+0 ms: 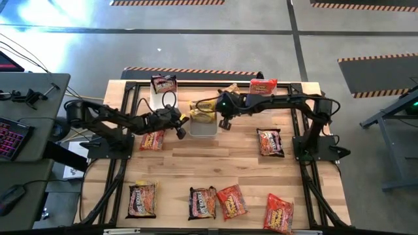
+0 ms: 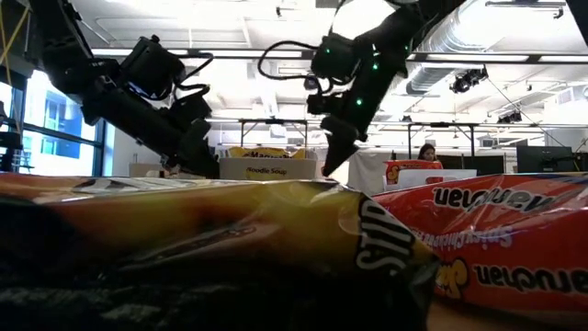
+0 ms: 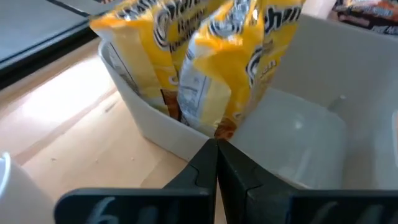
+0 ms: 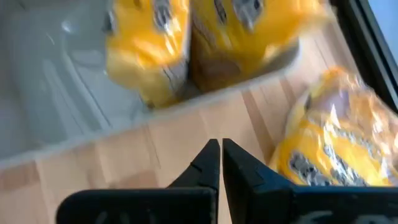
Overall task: Sort Maruchan noodles
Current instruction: Adjust the gray bin
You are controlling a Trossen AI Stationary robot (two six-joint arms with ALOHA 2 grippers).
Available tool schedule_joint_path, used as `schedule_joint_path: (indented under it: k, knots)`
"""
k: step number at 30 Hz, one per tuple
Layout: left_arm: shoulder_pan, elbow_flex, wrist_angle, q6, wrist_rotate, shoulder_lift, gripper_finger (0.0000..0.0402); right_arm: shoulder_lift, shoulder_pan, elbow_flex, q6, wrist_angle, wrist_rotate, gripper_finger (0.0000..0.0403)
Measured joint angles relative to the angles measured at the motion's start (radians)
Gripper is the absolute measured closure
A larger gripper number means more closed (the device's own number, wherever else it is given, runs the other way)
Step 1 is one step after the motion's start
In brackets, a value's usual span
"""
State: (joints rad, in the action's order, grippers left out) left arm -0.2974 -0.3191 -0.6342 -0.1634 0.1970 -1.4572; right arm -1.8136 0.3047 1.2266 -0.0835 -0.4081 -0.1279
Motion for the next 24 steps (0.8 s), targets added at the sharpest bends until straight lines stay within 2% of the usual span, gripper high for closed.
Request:
schedule_joint_path:
  k: [3, 6, 9, 11, 15, 24]
  knots:
    - [0.000, 0.000, 0.038, 0.000, 0.000, 0.031, 0.0401, 0.011, -0.023, 0.020, -0.003, -0.002, 0.030, 0.0403]
    - [-0.001, -0.001, 0.080, 0.000, 0.003, 0.059, 0.0401, 0.057, -0.058, 0.041, -0.019, -0.018, 0.000, 0.0403]
    - [-0.001, -0.001, 0.105, 0.000, 0.003, 0.066, 0.0401, 0.093, -0.090, 0.049, -0.027, 0.030, -0.012, 0.0403]
    - [-0.001, -0.001, 0.105, 0.000, -0.008, 0.067, 0.0401, 0.095, -0.107, 0.050, -0.028, 0.084, 0.026, 0.0403]
    - [-0.001, -0.001, 0.108, 0.000, -0.012, 0.067, 0.0401, 0.047, -0.120, 0.052, -0.034, 0.187, 0.112, 0.0403]
    - [-0.001, -0.001, 0.107, 0.001, -0.033, 0.067, 0.0401, -0.050, -0.083, 0.049, -0.048, 0.195, 0.085, 0.0403]
